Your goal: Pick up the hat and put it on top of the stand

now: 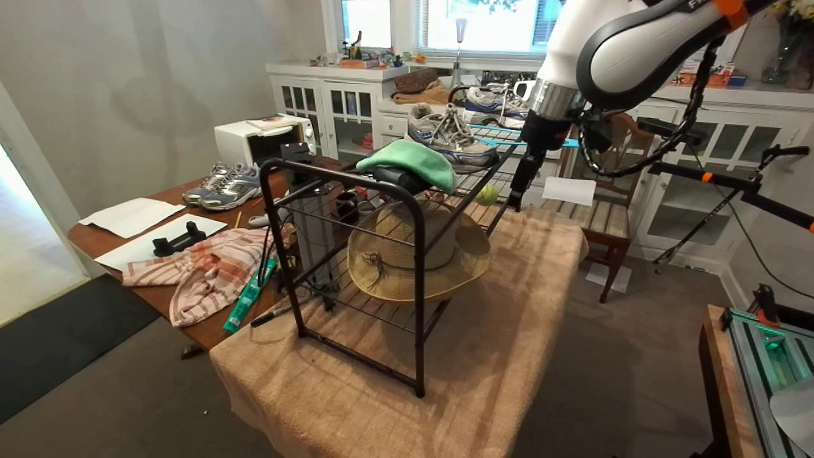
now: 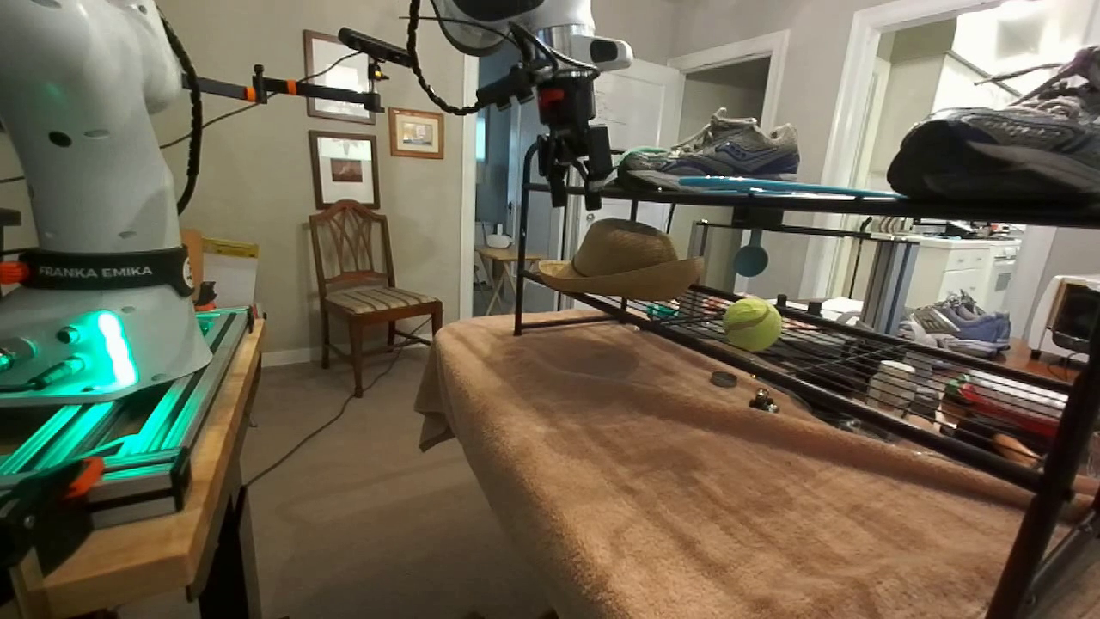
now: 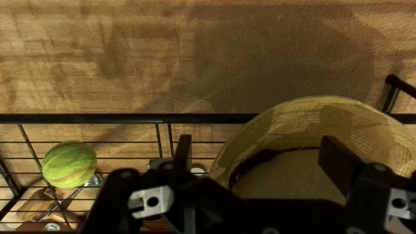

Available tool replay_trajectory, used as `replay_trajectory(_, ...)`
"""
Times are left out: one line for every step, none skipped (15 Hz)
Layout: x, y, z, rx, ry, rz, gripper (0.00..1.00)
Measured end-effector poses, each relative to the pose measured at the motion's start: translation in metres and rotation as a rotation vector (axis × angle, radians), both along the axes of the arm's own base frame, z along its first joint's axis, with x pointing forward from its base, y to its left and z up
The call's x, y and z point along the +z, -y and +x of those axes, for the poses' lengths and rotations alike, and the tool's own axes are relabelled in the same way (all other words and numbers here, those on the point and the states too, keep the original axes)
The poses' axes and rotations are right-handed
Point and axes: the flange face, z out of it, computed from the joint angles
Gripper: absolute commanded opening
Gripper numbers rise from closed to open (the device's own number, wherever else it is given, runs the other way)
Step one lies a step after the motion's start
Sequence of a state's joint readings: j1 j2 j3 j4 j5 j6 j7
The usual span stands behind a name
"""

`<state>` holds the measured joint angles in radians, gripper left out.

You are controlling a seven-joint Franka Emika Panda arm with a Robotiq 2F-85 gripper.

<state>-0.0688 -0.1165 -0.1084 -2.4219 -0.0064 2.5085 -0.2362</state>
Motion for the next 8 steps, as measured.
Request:
replay_trajectory(-0.008,-0.002,0.003,0.004,0.012,-0.004,1.0)
replay_trajectory(-0.017,-0.004,0.005,0.009,0.022,-0.008,1.0)
replay_trajectory(-0.024,-0.008,0.007,0.02,0.032,-0.015,1.0)
replay_trajectory(-0.031,-0.011,0.009,0.03,0.045,-0.021,1.0)
replay_trajectory(-0.037,-0.015,0.012,0.037,0.06,-0.025,1.0)
replay_trajectory(-0.042,-0.017,0.014,0.042,0.069,-0.027,1.0)
replay_trajectory(-0.045,-0.019,0.015,0.045,0.071,-0.028,1.0)
replay_trajectory(-0.047,-0.019,0.016,0.045,0.07,-0.028,1.0)
